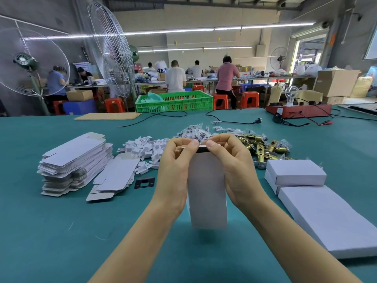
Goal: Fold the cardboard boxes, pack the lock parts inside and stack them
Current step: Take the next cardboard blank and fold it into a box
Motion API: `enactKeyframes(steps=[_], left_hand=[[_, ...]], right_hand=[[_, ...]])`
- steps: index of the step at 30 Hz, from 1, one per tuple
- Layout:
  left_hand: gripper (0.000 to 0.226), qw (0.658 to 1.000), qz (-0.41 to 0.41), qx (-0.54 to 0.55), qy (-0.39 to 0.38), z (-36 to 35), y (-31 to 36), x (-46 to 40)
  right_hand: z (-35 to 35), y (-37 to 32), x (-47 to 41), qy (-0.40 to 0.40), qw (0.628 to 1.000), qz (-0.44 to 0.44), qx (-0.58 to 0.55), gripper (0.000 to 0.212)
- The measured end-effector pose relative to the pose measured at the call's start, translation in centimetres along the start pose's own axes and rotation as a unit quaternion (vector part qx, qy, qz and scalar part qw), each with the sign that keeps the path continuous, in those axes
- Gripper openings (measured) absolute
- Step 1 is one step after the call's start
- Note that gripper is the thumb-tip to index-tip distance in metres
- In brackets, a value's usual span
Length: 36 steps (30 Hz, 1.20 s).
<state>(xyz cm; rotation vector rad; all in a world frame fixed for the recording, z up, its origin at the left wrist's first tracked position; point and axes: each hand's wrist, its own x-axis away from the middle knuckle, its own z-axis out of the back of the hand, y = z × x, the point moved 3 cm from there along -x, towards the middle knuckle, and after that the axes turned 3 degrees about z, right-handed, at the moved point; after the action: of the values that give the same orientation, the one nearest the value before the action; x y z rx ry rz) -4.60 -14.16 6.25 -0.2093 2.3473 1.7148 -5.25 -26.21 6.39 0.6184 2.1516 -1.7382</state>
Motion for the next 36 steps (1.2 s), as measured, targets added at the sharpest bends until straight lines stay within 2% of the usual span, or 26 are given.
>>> enactKeyframes(steps=[2,5,8,11,14,20,22,26,30,34,36], left_hand=[[0.013,1.0,0.0,-0.007,0.004,0.04,0.11,0.16],[0.004,0.999,-0.035,-0.031,0.008,-0.01,0.21,0.4],[0.019,0.997,-0.061,-0.043,0.016,-0.21,0.31,0.6],[0.02,0.997,-0.07,-0.039,0.012,-0.43,0.42,0.68],[0.014,0.998,-0.065,-0.024,0.008,-0.39,0.4,0.64],[0.015,0.998,-0.055,-0.022,-0.012,-0.19,0.43,0.3],[0.022,0.998,-0.051,-0.025,-0.013,-0.04,0.13,0.06],[0.011,0.996,-0.062,-0.049,-0.028,-0.07,-0.12,-0.16],[0.015,0.997,-0.057,-0.021,-0.046,-0.21,-0.19,-0.19],[0.021,0.997,-0.054,0.01,-0.053,-0.42,0.04,-0.02],[0.019,0.998,-0.049,0.016,-0.045,-0.45,0.05,-0.08]], right_hand=[[0.15,-0.03,-0.02,0.003,1.0,0.005,0.01,0.004],[0.13,0.03,0.01,0.014,0.999,0.016,0.029,0.01],[-0.04,-0.37,0.02,0.025,0.999,0.029,0.038,0.014],[0.0,-0.65,0.02,0.03,0.999,0.021,0.03,0.017],[0.01,-0.78,0.03,0.031,0.999,0.015,0.015,0.022],[0.21,-0.54,0.04,0.035,0.999,-0.005,-0.01,0.023],[0.25,-0.43,-0.03,0.039,0.999,-0.009,-0.016,0.02],[0.43,-0.43,-0.12,0.042,0.999,-0.009,-0.015,0.01],[0.57,-0.39,-0.19,0.052,0.999,-0.007,-0.015,0.004],[0.46,-0.38,-0.2,0.062,0.998,-0.016,-0.009,0.015],[0.25,-0.32,-0.09,0.062,0.998,-0.016,0.004,0.014]])
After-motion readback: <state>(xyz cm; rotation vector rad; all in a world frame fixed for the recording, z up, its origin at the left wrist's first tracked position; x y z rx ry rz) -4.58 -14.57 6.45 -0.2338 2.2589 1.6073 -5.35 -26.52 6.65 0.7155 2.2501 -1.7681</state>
